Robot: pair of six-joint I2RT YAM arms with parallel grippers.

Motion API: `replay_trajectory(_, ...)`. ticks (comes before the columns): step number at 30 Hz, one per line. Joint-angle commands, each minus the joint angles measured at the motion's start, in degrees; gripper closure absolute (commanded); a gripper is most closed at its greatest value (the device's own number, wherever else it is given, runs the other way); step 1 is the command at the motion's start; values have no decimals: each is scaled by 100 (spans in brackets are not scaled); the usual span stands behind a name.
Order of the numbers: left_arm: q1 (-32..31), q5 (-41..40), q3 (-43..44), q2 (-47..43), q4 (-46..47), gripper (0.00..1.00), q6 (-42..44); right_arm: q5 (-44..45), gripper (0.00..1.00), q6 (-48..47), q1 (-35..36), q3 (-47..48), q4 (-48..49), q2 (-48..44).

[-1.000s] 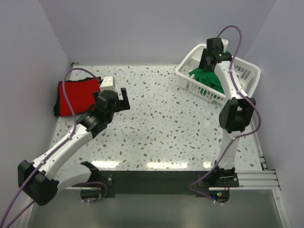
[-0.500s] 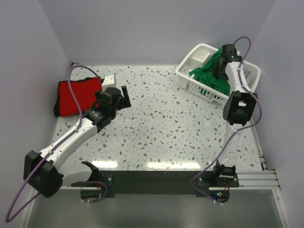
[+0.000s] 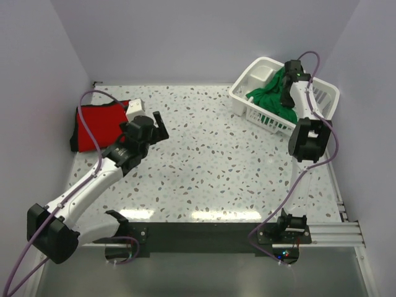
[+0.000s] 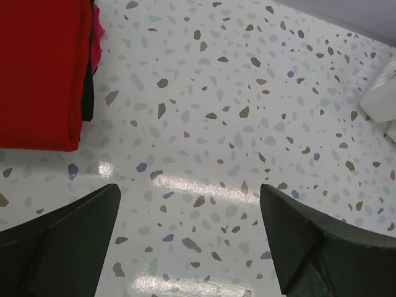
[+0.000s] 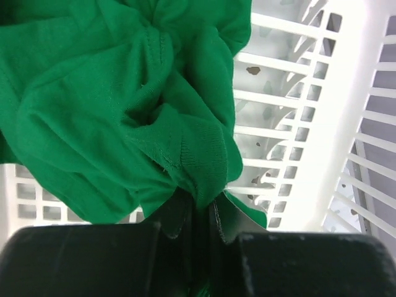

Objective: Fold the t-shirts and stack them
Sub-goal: Grab the tshirt from the pile, then move the tshirt to the center of the board

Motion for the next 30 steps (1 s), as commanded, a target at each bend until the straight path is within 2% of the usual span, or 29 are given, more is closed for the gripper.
replay_trajectory(1, 49, -109, -87, -296, -60, 0, -266, 267, 100, -41, -25, 468, -198, -715)
replay_trajectory(5, 57, -223, -113, -410, -270, 0, -363, 109, 100, 90, -25, 802, -137, -1392)
replay_trajectory(9, 49, -224, -105, -507, -446, 0, -328, -286, 100, 433, -25, 444, 354, -2384)
replay_trajectory(14, 49, -74, -131, -700, -517, 0, -284, -2022, 100, 995, 53, -636, 1689, -3789)
replay_trajectory(17, 49, 127, -175, -849, -482, 0, -143, -2632, 100, 1163, 369, -823, 2156, -4187)
replay_trajectory(18, 49, 233, -184, -919, -456, 0, -108, -2825, 100, 1163, 840, -788, 2192, -4240)
replay_trajectory(25, 49, 453, -78, -1139, -780, 0, -108, -3442, 100, 1443, 2739, -288, 2298, -4224)
replay_trajectory(27, 49, 453, -113, -1324, -894, 0, -134, -3399, 100, 1619, 3197, 72, 2219, -4171)
replay_trajectory(30, 49, 418, -157, -1605, -1044, 0, -134, -3319, 100, 1830, 3515, 345, 2218, -4223)
